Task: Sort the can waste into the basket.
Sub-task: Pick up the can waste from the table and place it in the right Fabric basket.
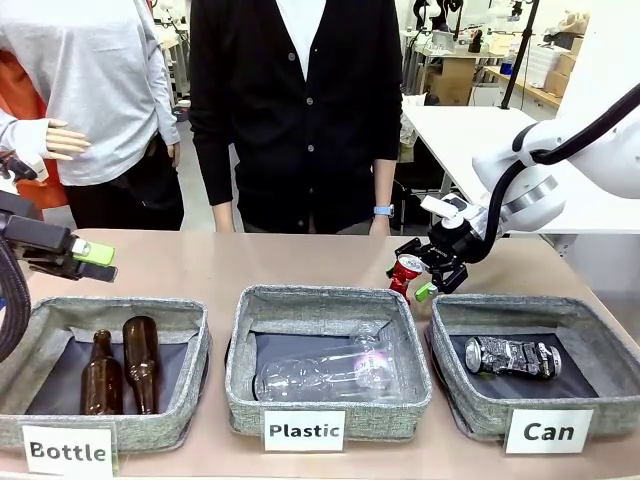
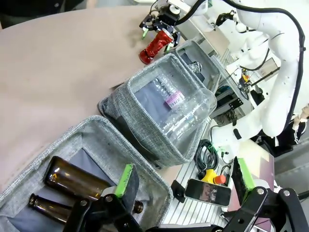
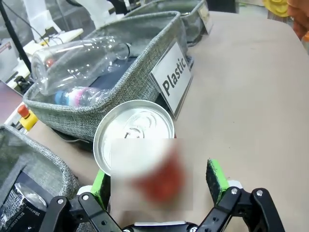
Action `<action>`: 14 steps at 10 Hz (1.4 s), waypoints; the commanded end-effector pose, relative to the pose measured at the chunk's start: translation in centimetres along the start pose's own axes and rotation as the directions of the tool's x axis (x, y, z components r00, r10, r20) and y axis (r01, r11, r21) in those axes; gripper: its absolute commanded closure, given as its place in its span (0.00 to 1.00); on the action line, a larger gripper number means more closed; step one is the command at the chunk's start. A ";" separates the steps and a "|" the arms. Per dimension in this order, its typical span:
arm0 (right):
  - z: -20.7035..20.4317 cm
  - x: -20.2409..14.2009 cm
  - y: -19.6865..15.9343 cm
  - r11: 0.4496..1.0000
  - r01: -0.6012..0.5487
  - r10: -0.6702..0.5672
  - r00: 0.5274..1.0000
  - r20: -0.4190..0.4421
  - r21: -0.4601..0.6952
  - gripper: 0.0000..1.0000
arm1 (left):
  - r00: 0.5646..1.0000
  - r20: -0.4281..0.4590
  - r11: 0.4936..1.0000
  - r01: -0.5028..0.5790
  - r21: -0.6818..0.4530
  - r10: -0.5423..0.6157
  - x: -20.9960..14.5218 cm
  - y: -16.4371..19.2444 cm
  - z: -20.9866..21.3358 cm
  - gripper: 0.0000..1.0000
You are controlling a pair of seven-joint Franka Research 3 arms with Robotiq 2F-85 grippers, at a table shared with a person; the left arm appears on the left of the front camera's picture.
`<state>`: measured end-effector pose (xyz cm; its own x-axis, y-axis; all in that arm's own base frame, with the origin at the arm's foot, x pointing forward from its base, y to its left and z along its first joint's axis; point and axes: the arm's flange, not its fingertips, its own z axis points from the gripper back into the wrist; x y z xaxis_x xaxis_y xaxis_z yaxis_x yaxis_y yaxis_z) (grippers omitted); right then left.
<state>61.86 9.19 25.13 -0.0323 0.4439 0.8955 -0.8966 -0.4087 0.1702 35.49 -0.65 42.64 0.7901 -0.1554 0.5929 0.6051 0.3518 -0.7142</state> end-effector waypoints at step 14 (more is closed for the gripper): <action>0.5 1.5 -0.1 0.995 -0.035 0.030 0.998 0.050 0.092 1.00 | 1.000 -0.002 1.000 0.002 -0.007 -0.002 -0.1 -0.1 0.0 0.00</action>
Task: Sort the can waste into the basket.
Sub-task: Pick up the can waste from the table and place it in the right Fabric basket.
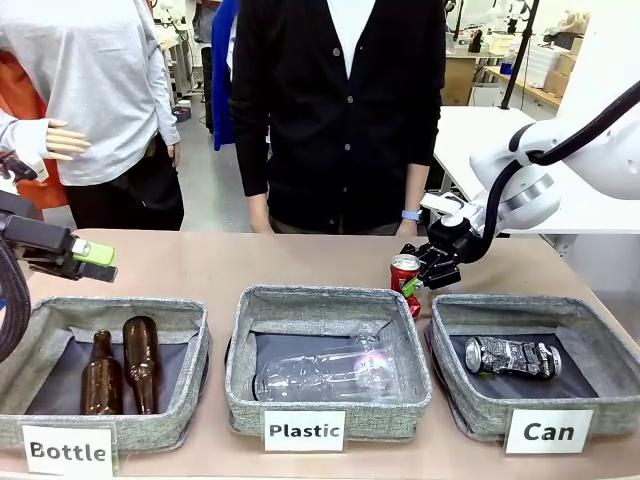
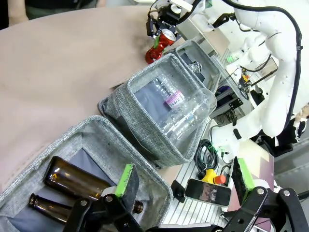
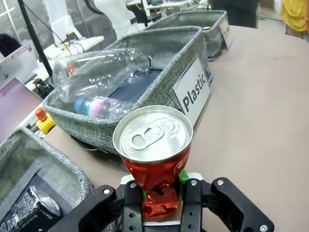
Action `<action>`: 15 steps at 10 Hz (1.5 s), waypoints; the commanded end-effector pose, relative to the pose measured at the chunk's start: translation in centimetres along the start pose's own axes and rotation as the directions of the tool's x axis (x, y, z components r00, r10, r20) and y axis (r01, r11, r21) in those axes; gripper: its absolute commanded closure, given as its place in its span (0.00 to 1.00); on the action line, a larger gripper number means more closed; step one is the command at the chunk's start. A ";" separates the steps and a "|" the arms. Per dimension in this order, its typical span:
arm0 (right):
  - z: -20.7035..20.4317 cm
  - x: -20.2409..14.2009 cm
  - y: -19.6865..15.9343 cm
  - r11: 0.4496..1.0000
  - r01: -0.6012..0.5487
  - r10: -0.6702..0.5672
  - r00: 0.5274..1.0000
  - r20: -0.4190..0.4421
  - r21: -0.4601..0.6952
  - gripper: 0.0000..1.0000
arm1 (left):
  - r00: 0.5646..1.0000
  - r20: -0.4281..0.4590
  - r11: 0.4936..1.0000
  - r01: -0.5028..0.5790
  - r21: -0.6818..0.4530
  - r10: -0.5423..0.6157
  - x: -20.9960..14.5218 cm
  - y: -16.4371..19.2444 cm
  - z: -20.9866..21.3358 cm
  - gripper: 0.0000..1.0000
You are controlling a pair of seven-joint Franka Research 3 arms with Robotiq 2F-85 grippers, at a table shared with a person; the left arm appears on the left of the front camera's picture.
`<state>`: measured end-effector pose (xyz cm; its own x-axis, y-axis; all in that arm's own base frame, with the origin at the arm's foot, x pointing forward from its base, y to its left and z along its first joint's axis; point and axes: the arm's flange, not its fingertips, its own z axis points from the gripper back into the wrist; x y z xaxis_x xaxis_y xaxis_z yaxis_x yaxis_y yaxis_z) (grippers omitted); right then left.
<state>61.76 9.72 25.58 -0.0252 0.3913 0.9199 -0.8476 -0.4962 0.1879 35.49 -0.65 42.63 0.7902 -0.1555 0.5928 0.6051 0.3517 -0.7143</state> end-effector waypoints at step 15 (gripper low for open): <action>-1.1 14.8 22.9 0.729 0.192 -0.599 0.644 -0.477 -0.657 0.94 | 1.000 -0.002 1.000 0.002 -0.007 -0.002 -0.1 -0.1 0.0 0.00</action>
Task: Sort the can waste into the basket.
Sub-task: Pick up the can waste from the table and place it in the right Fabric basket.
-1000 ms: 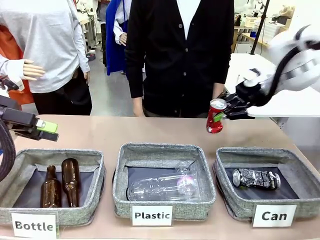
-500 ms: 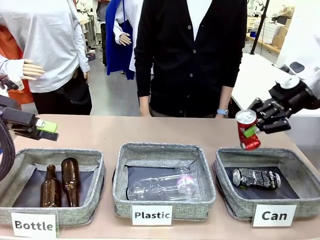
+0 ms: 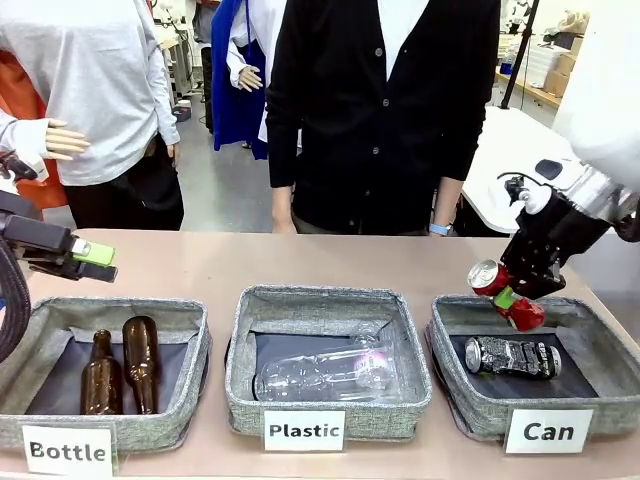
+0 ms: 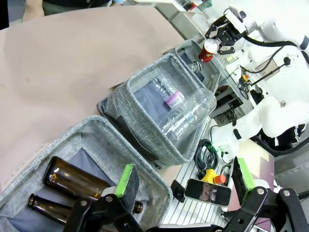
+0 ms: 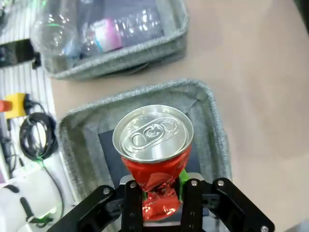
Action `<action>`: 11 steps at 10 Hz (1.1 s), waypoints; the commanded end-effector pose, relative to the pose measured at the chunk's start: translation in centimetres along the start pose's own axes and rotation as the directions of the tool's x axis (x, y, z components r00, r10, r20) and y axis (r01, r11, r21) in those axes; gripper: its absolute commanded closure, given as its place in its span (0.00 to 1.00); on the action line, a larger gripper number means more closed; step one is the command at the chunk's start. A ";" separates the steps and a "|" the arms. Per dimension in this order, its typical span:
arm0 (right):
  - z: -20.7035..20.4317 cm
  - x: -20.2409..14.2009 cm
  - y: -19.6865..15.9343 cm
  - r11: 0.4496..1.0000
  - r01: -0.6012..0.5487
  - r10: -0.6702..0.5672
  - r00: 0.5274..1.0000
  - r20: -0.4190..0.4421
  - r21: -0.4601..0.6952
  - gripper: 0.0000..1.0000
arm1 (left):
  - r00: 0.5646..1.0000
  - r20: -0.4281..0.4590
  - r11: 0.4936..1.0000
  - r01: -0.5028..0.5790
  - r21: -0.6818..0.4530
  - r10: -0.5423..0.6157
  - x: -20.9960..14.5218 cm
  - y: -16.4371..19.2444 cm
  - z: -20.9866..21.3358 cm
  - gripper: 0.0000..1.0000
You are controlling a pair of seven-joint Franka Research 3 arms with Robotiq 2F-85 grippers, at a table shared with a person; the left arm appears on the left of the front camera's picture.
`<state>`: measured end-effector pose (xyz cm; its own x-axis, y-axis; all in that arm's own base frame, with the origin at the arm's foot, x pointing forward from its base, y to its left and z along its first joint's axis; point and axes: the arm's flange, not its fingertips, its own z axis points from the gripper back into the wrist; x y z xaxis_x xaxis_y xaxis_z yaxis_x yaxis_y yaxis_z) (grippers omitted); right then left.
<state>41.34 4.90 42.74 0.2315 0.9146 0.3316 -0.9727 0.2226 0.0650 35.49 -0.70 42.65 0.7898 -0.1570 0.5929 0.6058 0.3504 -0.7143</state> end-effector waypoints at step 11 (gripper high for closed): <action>-0.1 0.5 -0.3 0.999 0.018 -0.019 0.999 0.037 0.044 0.00 | 1.000 -0.001 1.000 0.001 -0.006 -0.001 -0.1 -0.1 0.1 0.00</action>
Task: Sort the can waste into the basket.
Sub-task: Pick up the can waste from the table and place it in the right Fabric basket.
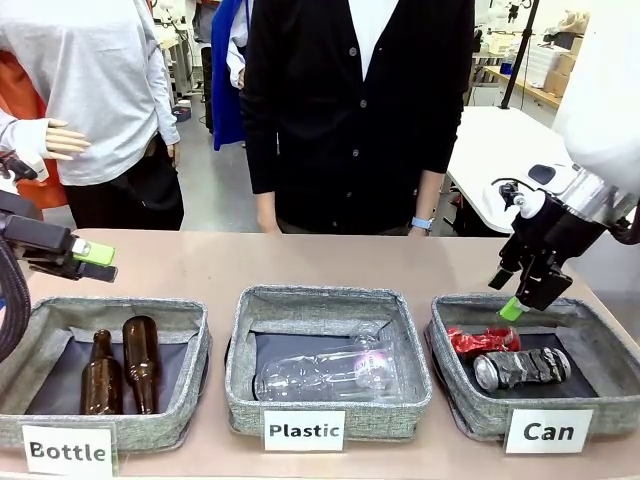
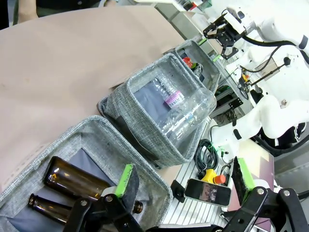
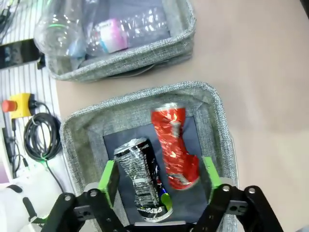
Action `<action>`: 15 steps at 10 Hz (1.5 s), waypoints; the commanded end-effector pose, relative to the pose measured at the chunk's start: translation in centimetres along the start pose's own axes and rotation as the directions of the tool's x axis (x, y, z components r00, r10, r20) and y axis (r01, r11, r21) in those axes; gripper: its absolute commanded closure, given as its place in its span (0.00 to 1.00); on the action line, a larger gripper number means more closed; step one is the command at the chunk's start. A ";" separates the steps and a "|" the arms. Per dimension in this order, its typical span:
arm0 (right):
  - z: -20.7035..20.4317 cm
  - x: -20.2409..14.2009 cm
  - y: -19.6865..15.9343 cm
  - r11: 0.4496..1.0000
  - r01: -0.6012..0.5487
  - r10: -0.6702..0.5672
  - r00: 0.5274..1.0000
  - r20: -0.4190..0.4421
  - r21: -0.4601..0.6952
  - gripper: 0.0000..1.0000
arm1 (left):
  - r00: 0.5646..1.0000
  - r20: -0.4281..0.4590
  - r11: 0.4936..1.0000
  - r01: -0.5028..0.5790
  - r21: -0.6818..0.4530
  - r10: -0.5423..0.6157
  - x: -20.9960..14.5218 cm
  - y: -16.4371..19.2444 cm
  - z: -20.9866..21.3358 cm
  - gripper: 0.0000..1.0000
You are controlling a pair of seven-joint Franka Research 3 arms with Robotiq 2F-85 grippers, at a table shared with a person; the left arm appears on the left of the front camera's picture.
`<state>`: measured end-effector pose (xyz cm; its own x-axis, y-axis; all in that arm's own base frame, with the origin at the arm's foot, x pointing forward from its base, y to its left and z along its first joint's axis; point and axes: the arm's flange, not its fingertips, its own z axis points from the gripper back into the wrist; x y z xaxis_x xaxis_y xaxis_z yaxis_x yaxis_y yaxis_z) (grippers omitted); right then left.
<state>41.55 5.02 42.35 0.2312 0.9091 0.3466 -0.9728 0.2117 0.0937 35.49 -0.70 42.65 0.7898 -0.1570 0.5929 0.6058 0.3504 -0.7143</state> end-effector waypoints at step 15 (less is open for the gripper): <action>3.8 -0.9 -3.0 0.710 0.301 -0.681 0.524 0.511 0.637 0.00 | 1.000 -0.001 1.000 0.001 -0.006 -0.001 -0.1 -0.1 0.1 0.00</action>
<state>44.58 2.65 45.26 0.8109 0.1351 0.5693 -0.5851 0.1937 0.7875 35.49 -0.70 42.65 0.7900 -0.1569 0.5927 0.6057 0.3504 -0.7144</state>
